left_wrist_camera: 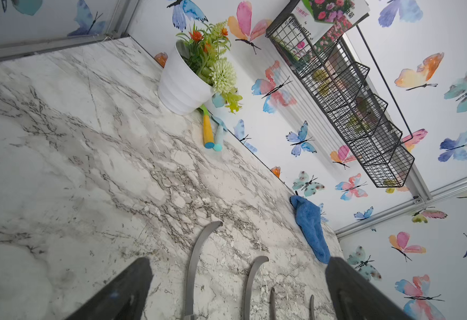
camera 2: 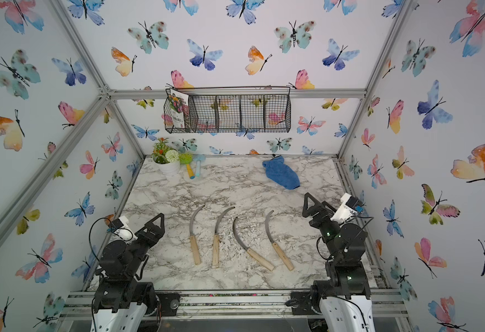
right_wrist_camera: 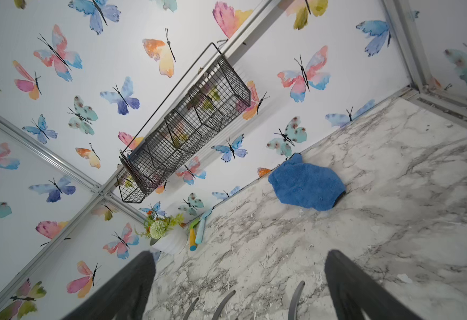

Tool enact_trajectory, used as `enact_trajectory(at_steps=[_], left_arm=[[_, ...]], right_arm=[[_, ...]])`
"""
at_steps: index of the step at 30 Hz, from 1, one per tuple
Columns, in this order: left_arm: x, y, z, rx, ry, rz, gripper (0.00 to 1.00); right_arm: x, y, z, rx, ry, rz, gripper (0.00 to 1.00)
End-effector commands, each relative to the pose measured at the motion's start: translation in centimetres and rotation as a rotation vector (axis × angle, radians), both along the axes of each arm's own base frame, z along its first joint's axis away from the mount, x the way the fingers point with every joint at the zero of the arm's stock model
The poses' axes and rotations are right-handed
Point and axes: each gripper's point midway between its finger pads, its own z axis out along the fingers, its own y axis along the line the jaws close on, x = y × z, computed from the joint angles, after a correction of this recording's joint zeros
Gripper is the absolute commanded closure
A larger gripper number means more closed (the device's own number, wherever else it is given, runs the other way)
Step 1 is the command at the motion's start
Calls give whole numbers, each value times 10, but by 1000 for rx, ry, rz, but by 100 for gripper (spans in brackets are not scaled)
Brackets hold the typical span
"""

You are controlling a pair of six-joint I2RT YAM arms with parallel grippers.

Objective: Wipe small sickles with rags
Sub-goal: Pick up the rag from the center of the board.

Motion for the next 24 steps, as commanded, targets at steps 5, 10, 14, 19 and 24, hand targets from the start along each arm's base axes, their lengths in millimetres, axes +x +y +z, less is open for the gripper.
enact_trajectory(at_steps=[5, 10, 14, 19, 24], left_arm=[[4, -11, 24, -73, -12, -49, 8], [19, -4, -12, 15, 69, -22, 1], [23, -24, -31, 11, 163, -88, 0], [22, -40, -47, 211, 278, -35, 0], [23, -41, -51, 414, 362, -33, 0]], right_arm=[[18, 22, -40, -36, 115, 130, 2], [44, 37, -74, -81, 263, 192, 3], [55, 73, -96, -261, 336, 150, 3], [75, 96, -129, -433, 485, 88, 2], [85, 59, -149, -535, 552, -124, 2]])
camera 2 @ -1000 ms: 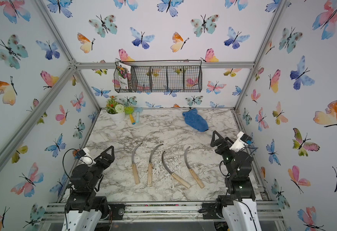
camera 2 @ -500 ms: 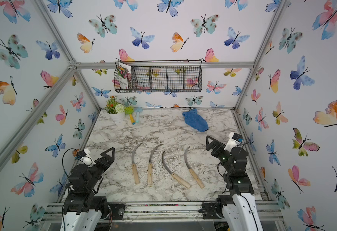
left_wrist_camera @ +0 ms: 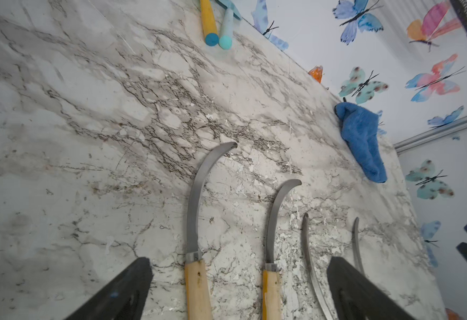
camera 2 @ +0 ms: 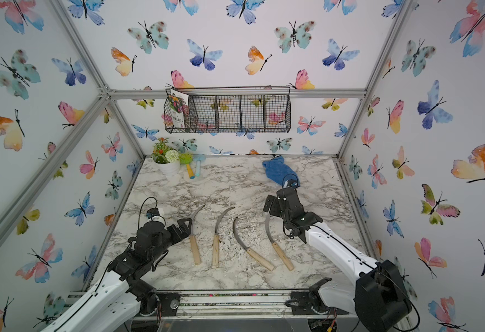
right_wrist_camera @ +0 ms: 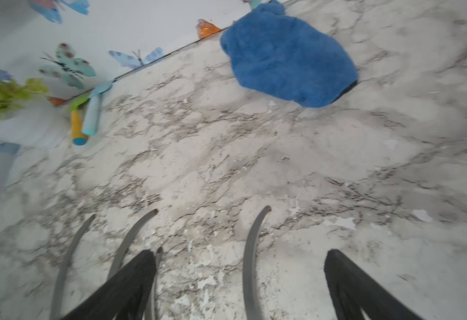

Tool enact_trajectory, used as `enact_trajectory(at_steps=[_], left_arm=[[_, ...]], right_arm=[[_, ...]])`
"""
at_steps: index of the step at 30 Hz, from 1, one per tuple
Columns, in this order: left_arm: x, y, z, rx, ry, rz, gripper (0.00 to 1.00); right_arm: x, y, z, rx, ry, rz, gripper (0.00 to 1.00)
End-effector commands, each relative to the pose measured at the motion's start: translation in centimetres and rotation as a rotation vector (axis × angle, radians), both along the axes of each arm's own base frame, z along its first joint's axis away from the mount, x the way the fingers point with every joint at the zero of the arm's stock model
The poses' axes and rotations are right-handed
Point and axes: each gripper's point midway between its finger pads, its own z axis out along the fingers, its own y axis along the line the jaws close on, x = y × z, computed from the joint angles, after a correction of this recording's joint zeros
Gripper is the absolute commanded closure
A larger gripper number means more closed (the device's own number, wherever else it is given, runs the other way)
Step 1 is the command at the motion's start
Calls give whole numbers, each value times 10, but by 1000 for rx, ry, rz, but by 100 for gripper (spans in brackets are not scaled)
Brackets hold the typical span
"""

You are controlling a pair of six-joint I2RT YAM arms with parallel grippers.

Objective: Wipe small sickles with rags
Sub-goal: Pick up the rag from the center of the board.

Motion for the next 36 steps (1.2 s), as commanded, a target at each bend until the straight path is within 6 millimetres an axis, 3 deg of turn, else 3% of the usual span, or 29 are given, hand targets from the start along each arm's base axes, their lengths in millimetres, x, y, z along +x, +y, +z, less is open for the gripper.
enact_trajectory(at_steps=[1, 4, 7, 17, 20, 23, 28, 32, 36], left_arm=[[4, 28, 5, 205, 22, 90, 1], [1, 29, 12, 206, 10, 81, 6], [-6, 53, 15, 204, -36, 204, 1], [-13, 59, 29, 137, -159, 217, 1], [-11, 57, 27, 145, -148, 211, 1], [-8, 55, 24, 159, -127, 208, 1], [-5, 53, 21, 174, -93, 201, 1], [-5, 51, 20, 173, -87, 193, 1], [-6, 51, 21, 166, -92, 188, 1]], right_arm=[[4, -37, -8, -134, -10, -140, 2], [21, -41, -18, -93, 13, -124, 2], [54, -34, -21, -3, 40, -50, 2], [215, 1, -36, 6, 92, 30, 2], [255, 9, -43, -16, 75, 55, 2], [282, 8, -57, -64, 98, 40, 2], [301, 8, -102, -91, 164, 40, 2], [295, 9, -137, -96, 228, 47, 2], [283, 6, -158, -109, 273, 45, 2]])
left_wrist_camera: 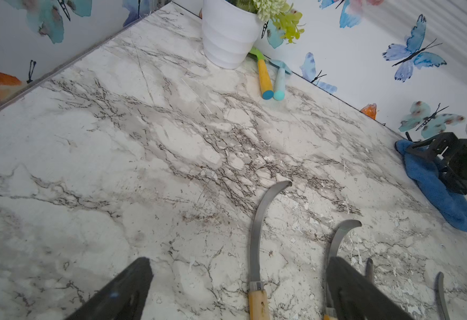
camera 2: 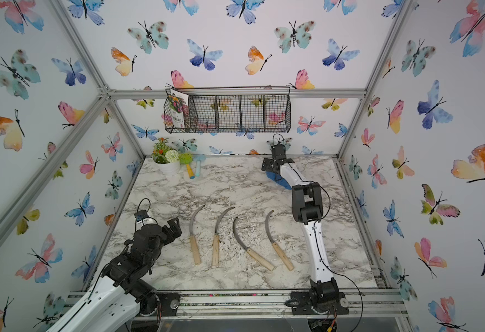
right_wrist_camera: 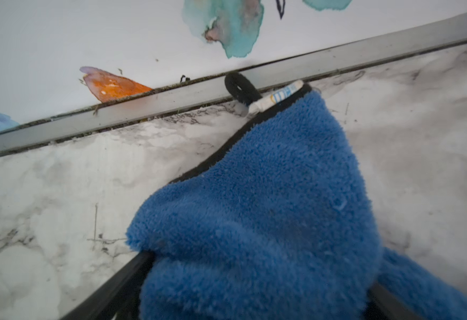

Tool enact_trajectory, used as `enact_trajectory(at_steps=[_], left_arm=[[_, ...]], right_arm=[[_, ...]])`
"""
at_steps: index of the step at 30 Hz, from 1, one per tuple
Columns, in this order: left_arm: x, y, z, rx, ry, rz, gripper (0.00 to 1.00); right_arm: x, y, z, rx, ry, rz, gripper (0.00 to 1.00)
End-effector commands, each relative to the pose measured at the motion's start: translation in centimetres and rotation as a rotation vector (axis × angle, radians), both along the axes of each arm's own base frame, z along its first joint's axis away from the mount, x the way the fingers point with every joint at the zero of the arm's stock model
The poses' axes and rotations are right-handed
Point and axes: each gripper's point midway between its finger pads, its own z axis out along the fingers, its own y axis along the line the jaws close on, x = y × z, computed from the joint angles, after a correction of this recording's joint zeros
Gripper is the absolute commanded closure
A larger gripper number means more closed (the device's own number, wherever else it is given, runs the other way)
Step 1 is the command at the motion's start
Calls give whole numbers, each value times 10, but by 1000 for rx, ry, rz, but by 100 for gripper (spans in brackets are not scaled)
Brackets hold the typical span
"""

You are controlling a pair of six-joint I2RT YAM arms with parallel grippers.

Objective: Wipe small sickles with rags
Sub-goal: Pick up the rag from the center of the board.

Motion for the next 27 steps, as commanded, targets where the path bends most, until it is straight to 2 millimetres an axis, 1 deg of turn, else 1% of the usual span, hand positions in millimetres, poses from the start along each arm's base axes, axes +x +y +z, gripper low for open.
enact_trajectory(at_steps=[1, 7, 9, 10, 12, 14, 15, 17, 19, 21, 23, 24, 27], left_arm=[[0, 1, 10, -9, -25, 2, 1], [-1, 0, 11, -16, -33, -7, 1], [-1, 0, 11, -17, -35, -9, 1], [-1, -1, 11, -17, -36, -11, 1], [-2, 0, 11, -17, -35, -11, 1], [-2, -1, 11, -18, -35, -14, 1], [-2, -1, 10, -18, -33, -15, 1], [-1, -1, 11, -18, -35, -16, 1], [-2, -2, 10, -19, -33, -18, 1], [-2, -2, 10, -18, -33, -19, 1], [-1, 0, 10, -17, -33, -10, 1], [-1, 1, 10, -17, -36, -3, 1], [-1, 0, 9, -20, -34, -5, 1]], right_arm=[[-29, -11, -46, -38, 147, -6, 2], [-44, -18, -72, -112, 213, -27, 2], [-48, -16, -79, -119, 224, -22, 8], [-49, -16, -83, -133, 228, -25, 13], [-51, -16, -90, -149, 243, -29, 32], [-53, -16, -94, -151, 256, -27, 47], [-54, -14, -94, -144, 256, -20, 52], [-56, -12, -90, -134, 247, -8, 69], [-58, -9, -78, -119, 221, 5, 75], [-61, -4, -61, -83, 184, 35, 81], [-67, -1, -35, -61, 145, 53, 93], [-69, 0, -21, -52, 121, 63, 97], [-83, -3, 34, -26, 9, 76, 97]])
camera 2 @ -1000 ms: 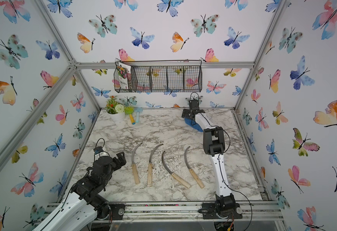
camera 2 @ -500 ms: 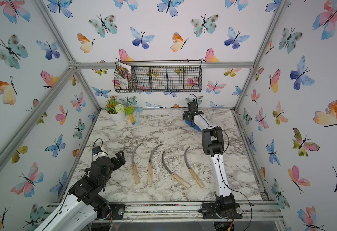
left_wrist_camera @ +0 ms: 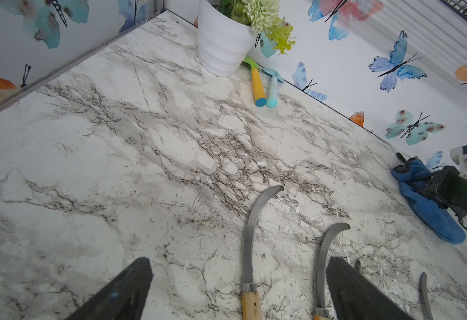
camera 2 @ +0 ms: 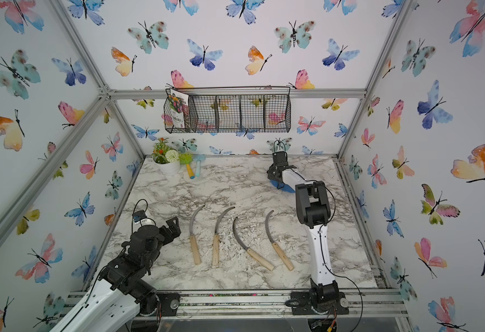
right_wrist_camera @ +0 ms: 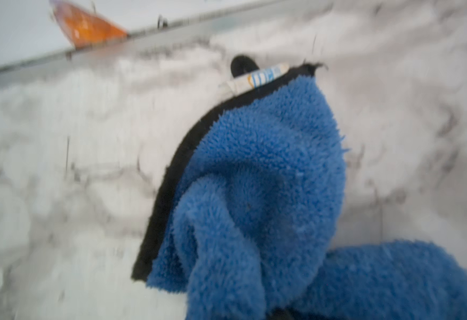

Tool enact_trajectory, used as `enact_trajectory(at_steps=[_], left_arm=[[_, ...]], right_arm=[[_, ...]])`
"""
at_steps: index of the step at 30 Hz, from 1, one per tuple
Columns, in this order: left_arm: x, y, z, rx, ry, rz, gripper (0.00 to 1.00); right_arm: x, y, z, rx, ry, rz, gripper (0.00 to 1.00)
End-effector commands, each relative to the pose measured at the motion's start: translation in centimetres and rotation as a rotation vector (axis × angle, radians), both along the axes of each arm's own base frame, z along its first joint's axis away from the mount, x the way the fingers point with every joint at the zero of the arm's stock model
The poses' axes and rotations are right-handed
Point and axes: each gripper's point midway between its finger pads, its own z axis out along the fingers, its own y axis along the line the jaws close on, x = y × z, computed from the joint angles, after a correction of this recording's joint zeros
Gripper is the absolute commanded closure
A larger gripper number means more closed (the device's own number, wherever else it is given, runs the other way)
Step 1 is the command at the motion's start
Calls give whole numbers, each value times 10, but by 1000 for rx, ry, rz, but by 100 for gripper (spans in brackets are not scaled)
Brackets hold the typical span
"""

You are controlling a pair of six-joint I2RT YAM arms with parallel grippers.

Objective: Wipe small sickles with rags
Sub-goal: Pick up the rag from the center of the board.

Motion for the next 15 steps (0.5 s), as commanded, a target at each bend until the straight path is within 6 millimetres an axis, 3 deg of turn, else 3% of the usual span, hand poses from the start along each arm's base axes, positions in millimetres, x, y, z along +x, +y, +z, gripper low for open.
enact_trajectory(at_steps=[1, 4, 7, 10, 15], left_arm=[[0, 1, 3, 0, -9, 0, 1], [1, 1, 2, 8, -10, 3, 1], [2, 0, 1, 12, -3, 3, 1], [3, -3, 1, 9, 3, -10, 1], [3, -13, 2, 9, 21, -68, 3]], right_arm=[[-26, 8, 55, 54, -90, 62, 97], [-58, 5, 106, 123, -229, 79, 98], [-97, -1, 141, 181, -322, 83, 98], [-131, -8, 162, 229, -376, 78, 98], [-195, -26, 176, 308, -423, 37, 98]])
